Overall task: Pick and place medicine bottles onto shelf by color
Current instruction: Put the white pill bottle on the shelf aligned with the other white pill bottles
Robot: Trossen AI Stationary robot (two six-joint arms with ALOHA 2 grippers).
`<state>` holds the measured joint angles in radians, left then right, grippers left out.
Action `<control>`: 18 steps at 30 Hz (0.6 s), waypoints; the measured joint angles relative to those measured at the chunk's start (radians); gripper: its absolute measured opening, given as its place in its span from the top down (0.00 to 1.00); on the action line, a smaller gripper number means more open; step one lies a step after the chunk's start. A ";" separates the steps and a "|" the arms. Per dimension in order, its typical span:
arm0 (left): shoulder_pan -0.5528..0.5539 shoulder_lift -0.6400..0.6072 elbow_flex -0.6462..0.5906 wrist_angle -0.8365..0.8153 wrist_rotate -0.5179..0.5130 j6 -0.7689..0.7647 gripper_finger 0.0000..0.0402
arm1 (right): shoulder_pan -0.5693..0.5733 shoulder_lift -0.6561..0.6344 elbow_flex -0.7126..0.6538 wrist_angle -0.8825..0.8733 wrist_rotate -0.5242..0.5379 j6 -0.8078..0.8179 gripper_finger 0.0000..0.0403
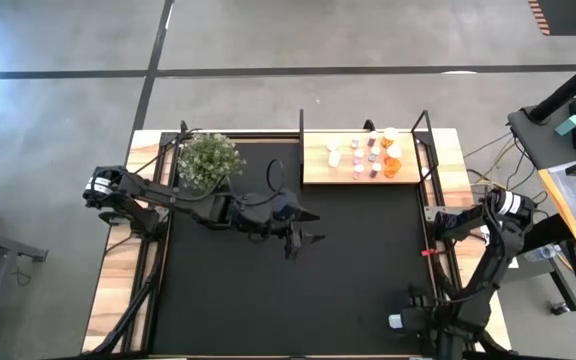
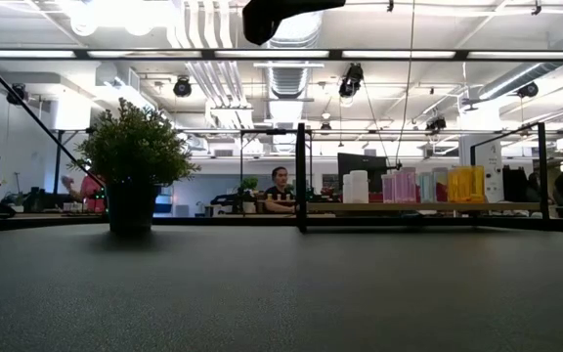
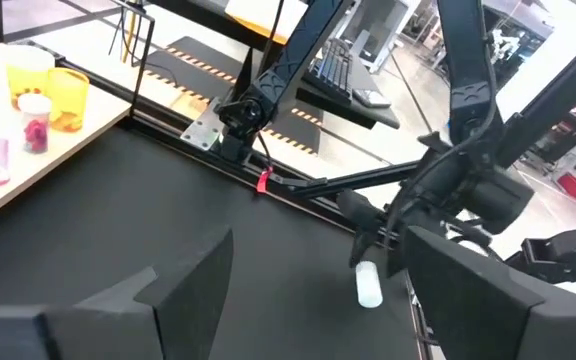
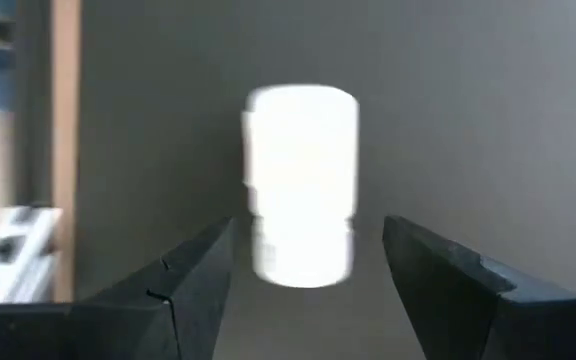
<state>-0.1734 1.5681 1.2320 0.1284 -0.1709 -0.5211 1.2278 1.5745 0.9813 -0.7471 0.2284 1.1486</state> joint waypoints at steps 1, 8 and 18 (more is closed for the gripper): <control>0.000 0.000 0.000 0.000 0.000 0.000 0.31 | 0.000 0.000 -0.014 0.001 -0.001 0.028 0.39; 0.000 0.000 0.000 -0.001 -0.001 0.000 0.31 | -0.002 -0.002 -0.055 0.007 -0.012 0.121 0.43; 0.002 0.000 0.000 -0.004 -0.001 0.006 0.31 | -0.002 -0.002 -0.026 0.049 -0.052 0.164 0.61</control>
<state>-0.1713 1.5683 1.2320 0.1241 -0.1722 -0.5154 1.2255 1.5724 0.9551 -0.6977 0.1768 1.3121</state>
